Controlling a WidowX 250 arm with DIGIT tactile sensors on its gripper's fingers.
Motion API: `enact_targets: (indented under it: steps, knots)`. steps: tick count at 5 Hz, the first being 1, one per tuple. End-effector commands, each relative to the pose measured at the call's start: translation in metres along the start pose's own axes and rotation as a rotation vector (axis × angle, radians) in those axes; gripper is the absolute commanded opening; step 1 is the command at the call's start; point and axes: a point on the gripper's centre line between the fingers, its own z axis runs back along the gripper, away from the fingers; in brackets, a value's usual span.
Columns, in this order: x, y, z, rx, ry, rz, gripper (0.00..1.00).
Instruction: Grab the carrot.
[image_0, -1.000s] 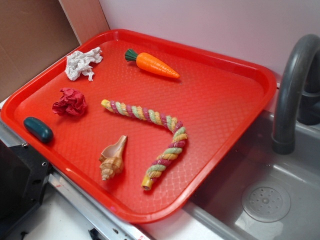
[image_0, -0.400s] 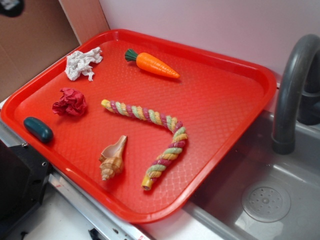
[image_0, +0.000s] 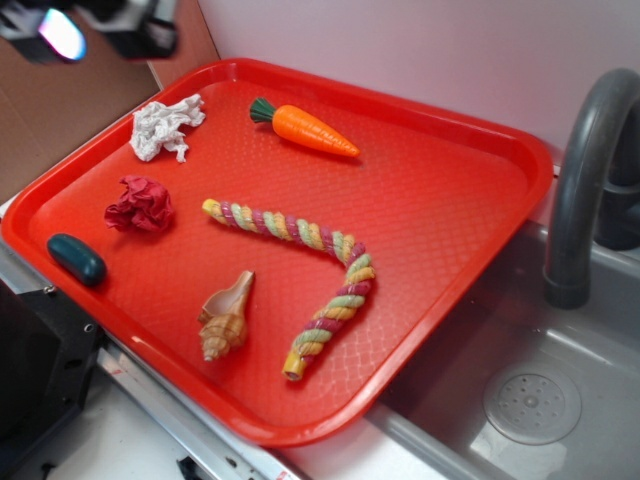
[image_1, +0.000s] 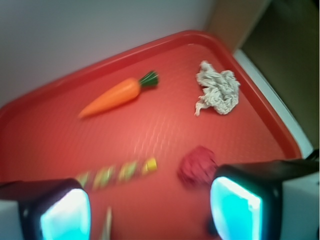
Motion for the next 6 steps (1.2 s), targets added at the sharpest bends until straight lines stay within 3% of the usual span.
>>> enact_targets:
  steps: [1,3,5,6]
  knots:
    - [0.041,-0.035,-0.042,0.034,-0.044,0.295,1.00]
    - [0.079,-0.049,-0.088,0.074,-0.012,0.457,1.00]
    - [0.076,-0.004,-0.140,0.172,0.062,0.538,1.00]
    - [0.077,-0.009,-0.160,0.133,0.090,0.524,1.00]
